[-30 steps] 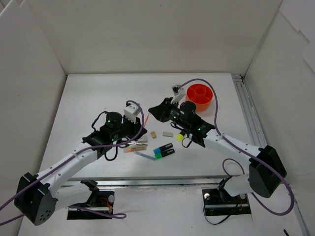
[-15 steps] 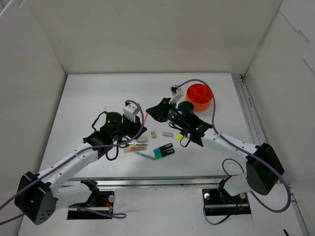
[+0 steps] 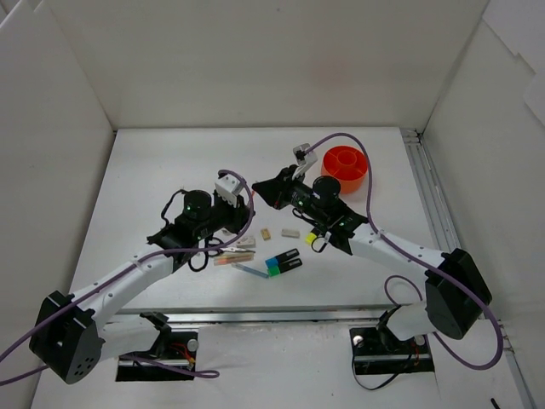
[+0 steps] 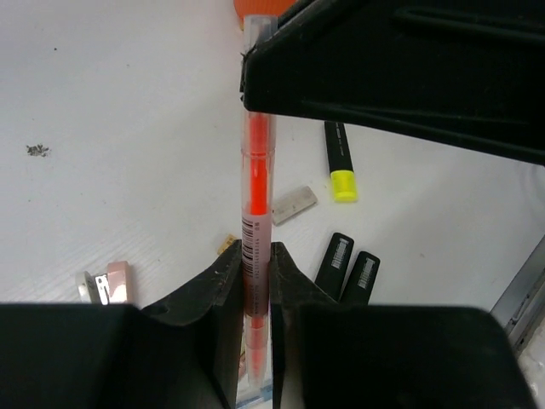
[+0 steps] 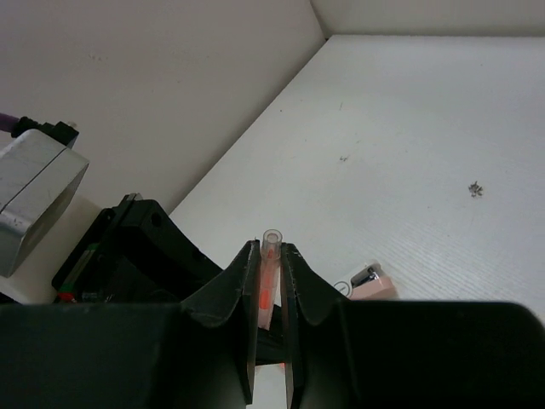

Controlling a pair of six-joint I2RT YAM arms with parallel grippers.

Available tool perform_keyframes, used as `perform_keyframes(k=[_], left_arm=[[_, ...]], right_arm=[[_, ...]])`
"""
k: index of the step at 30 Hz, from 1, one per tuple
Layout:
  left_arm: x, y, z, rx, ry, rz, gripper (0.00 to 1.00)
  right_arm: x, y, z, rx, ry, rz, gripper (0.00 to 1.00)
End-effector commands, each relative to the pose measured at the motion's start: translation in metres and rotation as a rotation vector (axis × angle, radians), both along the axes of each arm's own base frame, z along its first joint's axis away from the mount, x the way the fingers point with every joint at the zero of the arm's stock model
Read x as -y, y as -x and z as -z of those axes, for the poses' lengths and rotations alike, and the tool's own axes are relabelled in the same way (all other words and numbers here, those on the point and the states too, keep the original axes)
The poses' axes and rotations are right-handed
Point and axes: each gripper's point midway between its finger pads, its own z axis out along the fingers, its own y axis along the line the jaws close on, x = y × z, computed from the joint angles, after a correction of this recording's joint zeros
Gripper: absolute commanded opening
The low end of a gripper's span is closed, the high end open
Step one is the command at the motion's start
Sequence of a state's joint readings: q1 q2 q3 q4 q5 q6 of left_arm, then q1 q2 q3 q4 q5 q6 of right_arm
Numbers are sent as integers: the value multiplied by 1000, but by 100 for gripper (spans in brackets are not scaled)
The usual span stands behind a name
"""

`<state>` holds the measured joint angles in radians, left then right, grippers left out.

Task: Sort the stationery into containers
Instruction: Close the pen cap on the pen.

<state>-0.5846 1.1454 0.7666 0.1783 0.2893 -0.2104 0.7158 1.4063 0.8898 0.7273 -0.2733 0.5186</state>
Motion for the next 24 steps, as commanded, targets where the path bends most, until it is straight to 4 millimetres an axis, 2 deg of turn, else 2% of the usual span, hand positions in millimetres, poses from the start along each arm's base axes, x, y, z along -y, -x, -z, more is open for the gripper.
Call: perform_keyframes(k=[1,3,7,15,20,24], left_arm=[[-10,-38,-154,422,206,-77,0],[-12,-39,-169,457,214,-69,0],[-21,-46,-192,501,213,-82,0],[-19,-42,-237,590,214,-40,0],[-29,-43,-251,635,194,-78,0],[-35,-35,-261,668,199,-88,0]], right_arm=[[-17,47,53,-37,137,-210,0],[-20,52,71,-66,167,-232,0],[-26,61,89,-103,194,-264,0],[-40,78,133,-201,267,-336,0],[-35,83,146,-247,289,-338,0],[-37,90,160,-302,307,-360,0]])
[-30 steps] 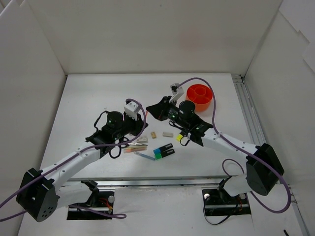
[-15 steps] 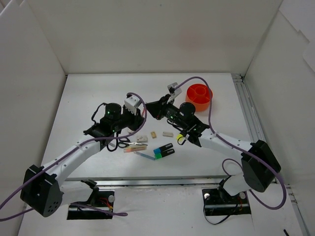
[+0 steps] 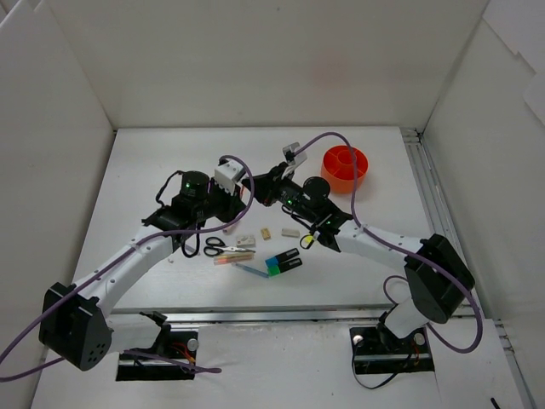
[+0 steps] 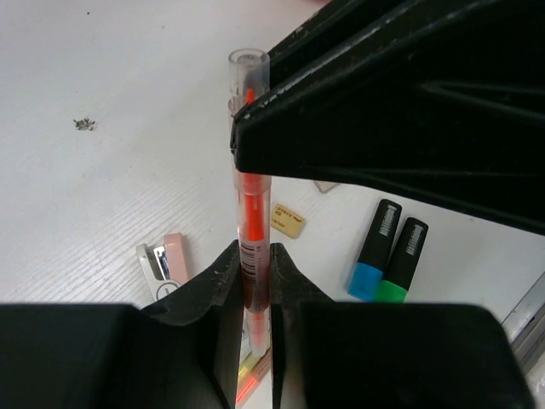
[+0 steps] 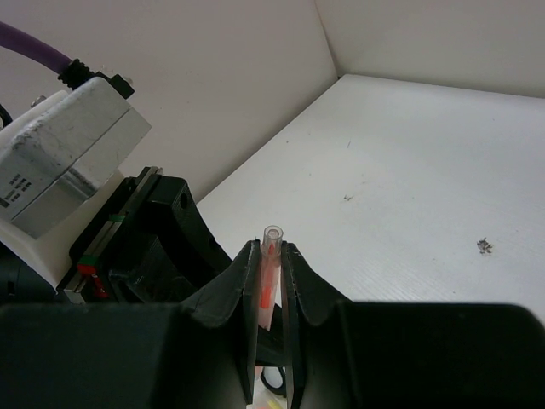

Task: Sort the stationery into containers
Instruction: Close the pen cap on the pen.

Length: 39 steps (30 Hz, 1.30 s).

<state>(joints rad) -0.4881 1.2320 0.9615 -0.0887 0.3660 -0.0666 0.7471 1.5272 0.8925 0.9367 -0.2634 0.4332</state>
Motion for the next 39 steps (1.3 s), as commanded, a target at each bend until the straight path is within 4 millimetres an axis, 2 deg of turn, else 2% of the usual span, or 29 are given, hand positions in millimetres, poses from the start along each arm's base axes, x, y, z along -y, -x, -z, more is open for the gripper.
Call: perform_keyframes(k=[1,4,12,15,17,21,22,24,28,30,31,32,34,38,39], left_arm=[[-12,-14,-260,728,355,-68,0],[-14,-16,-261,721,351,-79,0],[-21,-9,-264,733,340,-97,0],[-24,-8,-262,735,336,-103,0],[-21,-4,-258,733,333,-78,0],[-14,2,-245,701,338,-30,0],[-11,6,-242,692,341,-8,0],[-4,9,-231,666,342,17,0],[4,14,-216,634,330,43,0],[12,15,-206,603,317,58,0],[12,14,-204,593,314,53,0],[11,13,-202,590,310,45,0],[12,17,-201,591,320,49,0],[5,14,-195,565,336,-6,0],[4,14,-194,557,342,-13,0]], right_arm=[[-15,102,162,-449,347,-325,0],[-21,111,170,-478,341,-369,0],[-15,117,176,-510,348,-356,0],[-15,114,161,-473,323,-343,0],[-13,107,143,-445,282,-323,0],[-14,88,94,-355,203,-297,0],[-15,82,76,-313,179,-280,0],[-14,74,55,-269,151,-247,0],[-15,59,24,-194,136,-208,0],[-15,58,25,-203,166,-200,0],[-13,54,20,-196,167,-185,0],[-11,52,23,-209,180,-165,2],[-9,51,22,-205,209,-159,12],[-6,52,15,-192,207,-149,21],[-7,54,11,-179,199,-155,27]])
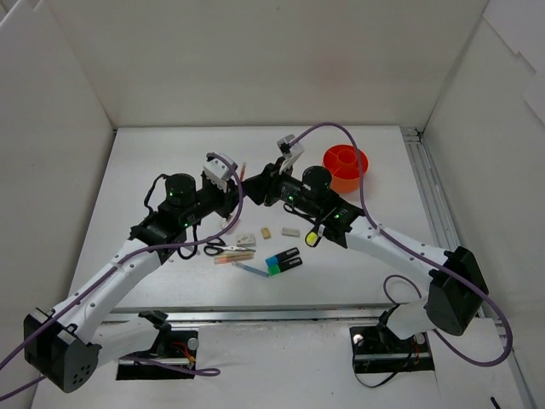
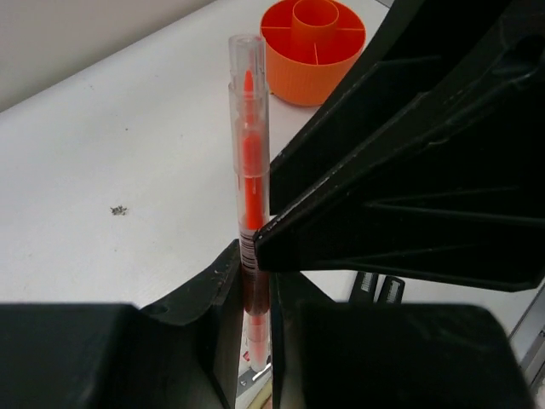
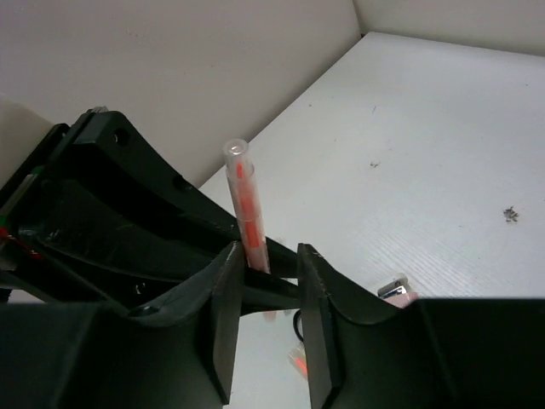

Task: Sort the stationery into containers
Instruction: Close the pen cap on the pen.

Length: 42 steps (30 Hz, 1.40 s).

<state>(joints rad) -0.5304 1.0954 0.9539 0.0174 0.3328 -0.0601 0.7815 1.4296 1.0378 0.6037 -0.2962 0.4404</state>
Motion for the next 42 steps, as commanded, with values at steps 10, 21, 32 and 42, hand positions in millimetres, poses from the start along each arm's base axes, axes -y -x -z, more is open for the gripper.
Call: perform_keyframes(k=[10,21,32,42], left_arm=[[1,2,-106,276,257,-20,0],[10,3,-90,221,259,19,0],[9,20,-73,209,216,62,0],[31,34,-53,160,176,211,0]], right_arm=[[8,35,21,-24,117,-83,41],[1,32,-7,29,35,-88,42],[56,46,-12,51,107,38,54],[42,43,-60,170,17,-13,54]])
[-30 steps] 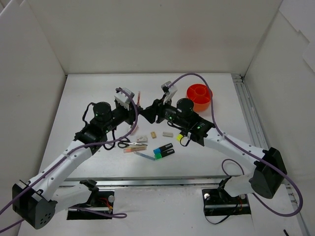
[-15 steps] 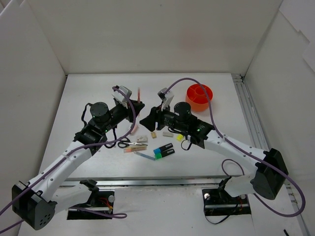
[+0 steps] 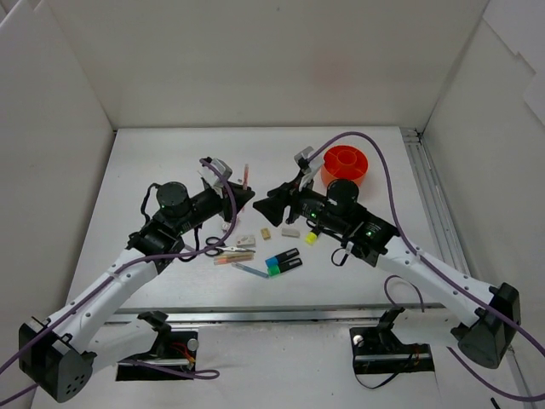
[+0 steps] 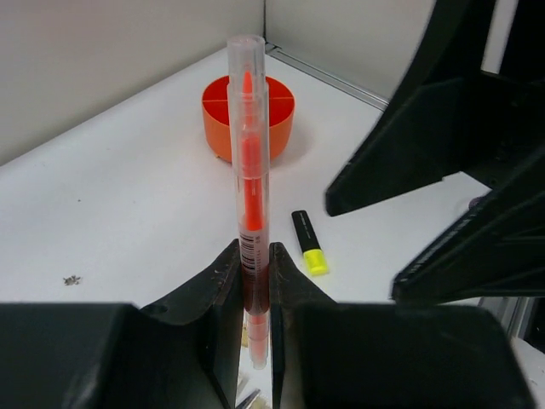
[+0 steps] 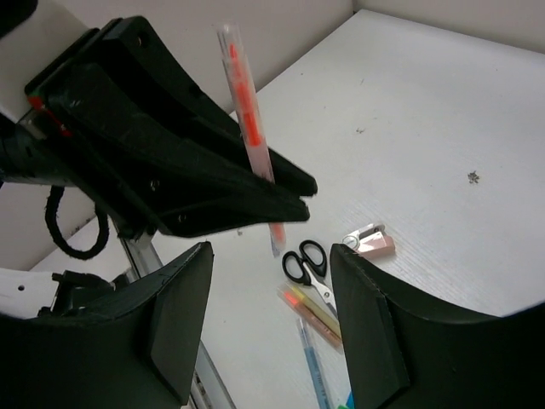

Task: Sort the stationery into containers
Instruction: Close the pen cap on the pen, then place the pen in the storage box.

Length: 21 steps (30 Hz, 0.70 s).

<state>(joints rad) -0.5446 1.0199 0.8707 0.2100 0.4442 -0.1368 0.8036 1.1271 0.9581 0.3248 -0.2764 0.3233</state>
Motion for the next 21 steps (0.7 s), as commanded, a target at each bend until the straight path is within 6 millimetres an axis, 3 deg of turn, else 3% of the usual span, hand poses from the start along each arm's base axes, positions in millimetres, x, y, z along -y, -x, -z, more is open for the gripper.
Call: perform_keyframes(k=[1,8,12,21], left_arm=[[14,10,-20,72,17,91,0],[27,19,-10,54,-4,144,0],[29,21,-5,25,-14,162,0],[30,27,5,-3,-24,172,0]], right_arm=[[-14,-13,-46,114,-97,-11,54],[-28,-49,-49,118,-125,74,51],[-28,-54,-57,126,-168,99,38],[-12,-52,-68,142,-195,126,40]])
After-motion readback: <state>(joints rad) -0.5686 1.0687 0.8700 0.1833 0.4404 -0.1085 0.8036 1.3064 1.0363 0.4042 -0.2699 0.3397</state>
